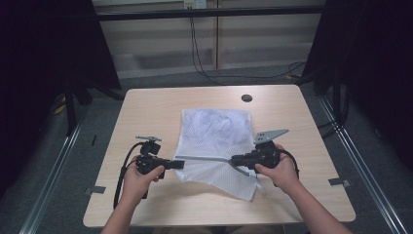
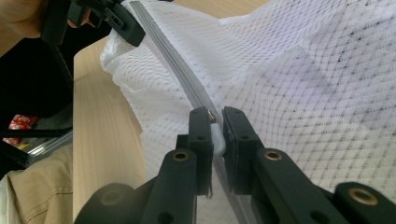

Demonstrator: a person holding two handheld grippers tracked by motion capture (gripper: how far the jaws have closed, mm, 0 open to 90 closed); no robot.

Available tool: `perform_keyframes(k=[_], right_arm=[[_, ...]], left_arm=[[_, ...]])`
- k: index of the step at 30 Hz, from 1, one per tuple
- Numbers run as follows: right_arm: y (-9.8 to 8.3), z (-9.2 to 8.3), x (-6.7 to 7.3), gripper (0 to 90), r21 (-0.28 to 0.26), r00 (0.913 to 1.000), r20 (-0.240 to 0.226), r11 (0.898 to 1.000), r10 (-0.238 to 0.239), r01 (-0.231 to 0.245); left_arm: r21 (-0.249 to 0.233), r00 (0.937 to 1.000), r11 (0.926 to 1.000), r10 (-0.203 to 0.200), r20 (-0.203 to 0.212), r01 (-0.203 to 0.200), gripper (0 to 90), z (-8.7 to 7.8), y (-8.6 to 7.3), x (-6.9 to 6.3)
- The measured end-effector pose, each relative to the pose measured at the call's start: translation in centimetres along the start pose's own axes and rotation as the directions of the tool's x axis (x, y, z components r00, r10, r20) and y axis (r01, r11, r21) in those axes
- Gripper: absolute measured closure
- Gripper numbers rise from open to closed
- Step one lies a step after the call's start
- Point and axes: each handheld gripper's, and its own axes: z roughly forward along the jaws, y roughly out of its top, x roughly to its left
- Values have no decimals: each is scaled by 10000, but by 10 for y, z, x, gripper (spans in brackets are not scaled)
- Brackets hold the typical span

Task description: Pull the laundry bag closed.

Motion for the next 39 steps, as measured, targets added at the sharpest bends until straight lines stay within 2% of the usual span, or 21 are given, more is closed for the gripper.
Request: perform_keyframes(k=[3, 10, 12, 25, 39], right_arm=[[-1, -2, -1, 825, -20, 10000, 15, 10000, 34, -34], [-5, -6, -2, 825, 51, 10000, 24, 10000, 31, -31], [-5, -7, -2, 825, 10, 10000, 45, 10000, 80, -80], [-7, -8, 1, 826, 41, 10000, -24, 10000, -47, 48], [-15, -22, -6, 825, 56, 9997, 244, 10000, 48, -50]], left_arm=[[91, 10000, 9999, 94, 25, -94, 882, 0, 0, 0], [-17, 10000, 10000, -27, -7, 27, 882, 0, 0, 0], [102, 10000, 9999, 91, 25, -91, 882, 0, 0, 1], [19, 10000, 10000, -34, -6, 34, 882, 0, 0, 0], [3, 10000, 10000, -70, 16, 70, 882, -1, 0, 3]])
